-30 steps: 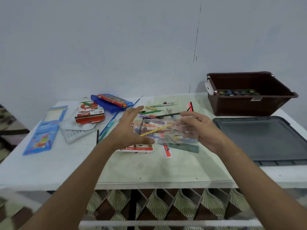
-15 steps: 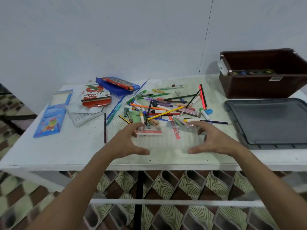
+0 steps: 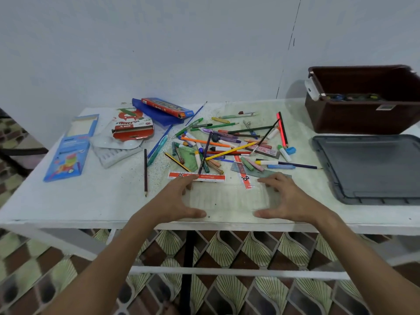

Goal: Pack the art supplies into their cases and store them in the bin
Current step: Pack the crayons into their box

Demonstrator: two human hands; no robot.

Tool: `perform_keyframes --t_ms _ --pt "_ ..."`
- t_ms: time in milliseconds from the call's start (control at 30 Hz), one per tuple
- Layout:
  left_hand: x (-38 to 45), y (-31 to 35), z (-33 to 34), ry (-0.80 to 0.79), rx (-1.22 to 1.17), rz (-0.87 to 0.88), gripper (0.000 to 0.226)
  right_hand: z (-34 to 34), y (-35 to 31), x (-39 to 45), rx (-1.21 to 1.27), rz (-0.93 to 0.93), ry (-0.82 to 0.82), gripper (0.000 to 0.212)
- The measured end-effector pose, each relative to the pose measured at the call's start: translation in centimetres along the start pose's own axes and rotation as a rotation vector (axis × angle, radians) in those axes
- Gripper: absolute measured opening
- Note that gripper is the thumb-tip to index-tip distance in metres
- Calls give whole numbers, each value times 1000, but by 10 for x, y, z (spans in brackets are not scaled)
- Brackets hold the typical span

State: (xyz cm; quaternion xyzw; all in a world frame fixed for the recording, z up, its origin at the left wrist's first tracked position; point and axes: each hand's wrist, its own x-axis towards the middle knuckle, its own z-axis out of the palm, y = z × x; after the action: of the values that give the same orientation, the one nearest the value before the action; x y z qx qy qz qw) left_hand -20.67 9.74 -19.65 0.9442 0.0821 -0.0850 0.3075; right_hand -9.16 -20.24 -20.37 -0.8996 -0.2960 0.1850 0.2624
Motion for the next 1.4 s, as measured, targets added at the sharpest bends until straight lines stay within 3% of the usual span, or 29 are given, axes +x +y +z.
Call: perform_keyframes --t_ms 133,400,467,600,800,1033,1400 --pt "1 7 2 79 -5 -23 86 -3 1 2 -22 20 6 101" --pt "6 23 0 -12 40 -74 97 -16 0 -6 44 26 2 99" --pt "9 33 -5 1 69 -103 97 -24 0 -9 85 24 56 89" --pt "35 66 -7 145 120 3 57 -45 11 1 32 38 241 64" --pt "100 127 11 36 174 195 47 -66 32 39 51 156 496 34" --pt "144 155 33 -72 320 187 33 -62 37 66 -17 302 400 22" --pt "155 161 34 -81 265 176 26 -66 42 75 77 392 405 18"
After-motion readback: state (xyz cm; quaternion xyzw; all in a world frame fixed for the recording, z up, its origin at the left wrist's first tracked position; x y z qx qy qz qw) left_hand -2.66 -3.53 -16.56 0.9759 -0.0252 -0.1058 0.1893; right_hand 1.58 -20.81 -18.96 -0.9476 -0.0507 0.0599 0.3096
